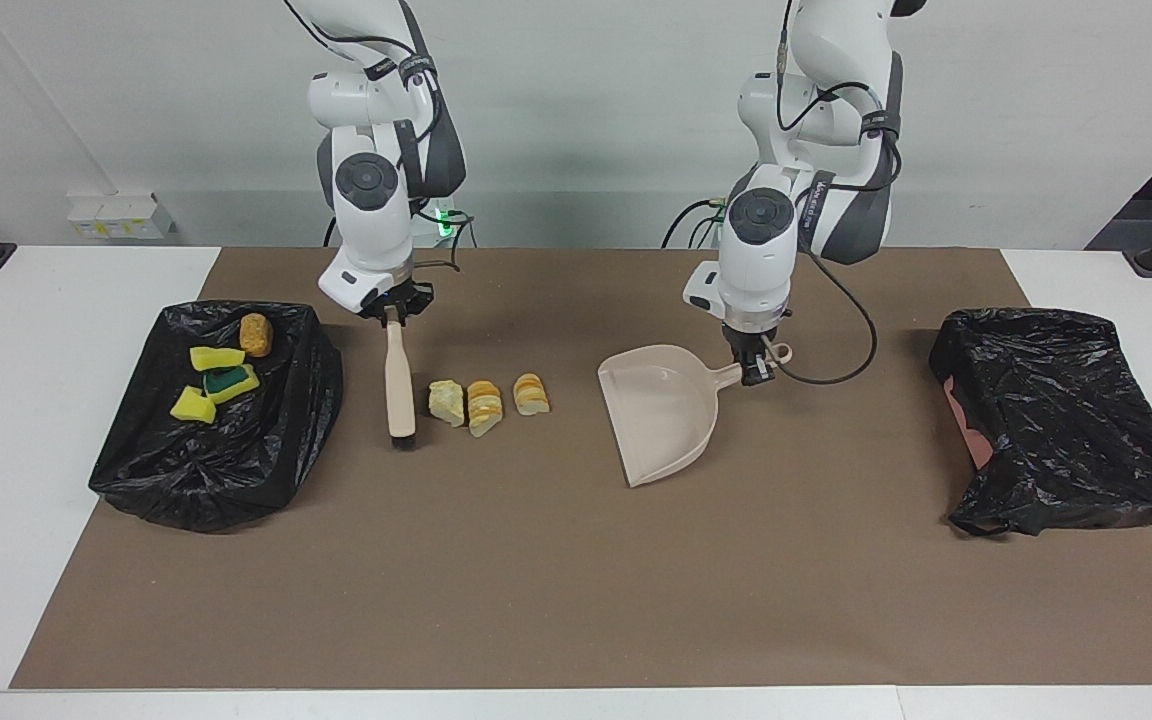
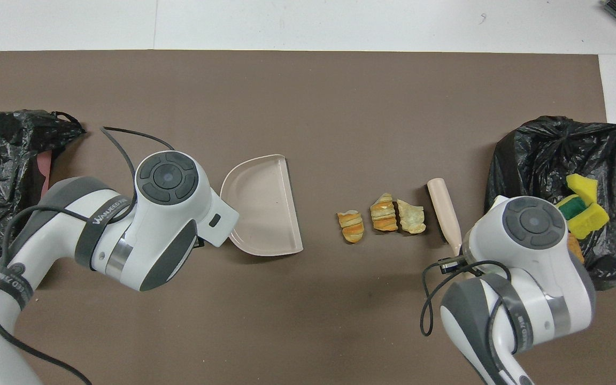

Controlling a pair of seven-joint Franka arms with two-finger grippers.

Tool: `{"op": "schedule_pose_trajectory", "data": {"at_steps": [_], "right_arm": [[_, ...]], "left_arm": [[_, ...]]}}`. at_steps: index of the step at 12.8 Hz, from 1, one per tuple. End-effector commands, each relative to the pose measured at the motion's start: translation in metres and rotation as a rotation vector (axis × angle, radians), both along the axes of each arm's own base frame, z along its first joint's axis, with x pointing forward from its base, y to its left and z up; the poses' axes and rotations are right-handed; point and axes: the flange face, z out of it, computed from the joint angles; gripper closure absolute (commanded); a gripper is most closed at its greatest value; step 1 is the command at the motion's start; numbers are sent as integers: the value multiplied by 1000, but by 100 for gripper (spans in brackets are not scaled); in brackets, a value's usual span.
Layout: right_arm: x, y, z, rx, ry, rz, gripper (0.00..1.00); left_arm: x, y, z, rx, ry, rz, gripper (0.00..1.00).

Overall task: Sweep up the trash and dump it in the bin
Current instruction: 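Move the brush beyond the bread pieces with the right gripper, then sweep the bread pieces into the dustpan with the right gripper's brush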

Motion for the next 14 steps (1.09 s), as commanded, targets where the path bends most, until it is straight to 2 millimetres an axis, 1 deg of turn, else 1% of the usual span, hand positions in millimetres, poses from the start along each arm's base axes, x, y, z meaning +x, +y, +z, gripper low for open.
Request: {"op": "schedule_pose_trajectory", "data": {"at_steps": [1, 2, 3, 4, 5, 6, 8, 9, 10, 12, 13, 14], "right_arm": [[-12, 36, -16, 4, 14, 56, 100], [-18, 54, -25, 33, 34, 33, 100], [-27, 84, -28, 80, 49, 43, 100], [-31, 102, -32, 116, 51, 43, 100], [-37, 119, -40, 135, 68, 40, 100], [-45, 143, -46, 155, 88, 36, 100], [-51, 173, -57, 234, 92, 7, 100], [-50, 193, -47, 287, 102, -9, 100], [-52, 209, -42, 320, 114, -18, 100], [-56, 223, -36, 346, 114, -5, 100], [-52, 230, -25, 361, 98, -12, 100], [-51, 234, -9, 361, 102, -27, 100]], "left_arm": [[-22, -12, 3, -5, -36, -45, 100], [-25, -15, 1, -13, -37, -29, 100], [-29, -18, -3, -14, -27, -20, 100], [-41, -31, -13, -7, -18, -23, 100], [-46, -34, -17, -16, -31, -18, 100], [-47, -35, -18, -19, -34, -19, 100], [-48, -34, -20, -20, -34, -15, 100], [-51, -32, -21, -18, -29, -19, 100], [-50, -26, -24, -20, -29, -11, 100], [-48, -27, -24, -51, -30, 3, 100], [-46, -23, -24, -66, -23, 24, 100], [-41, -19, -23, -75, -17, 39, 100]]}}
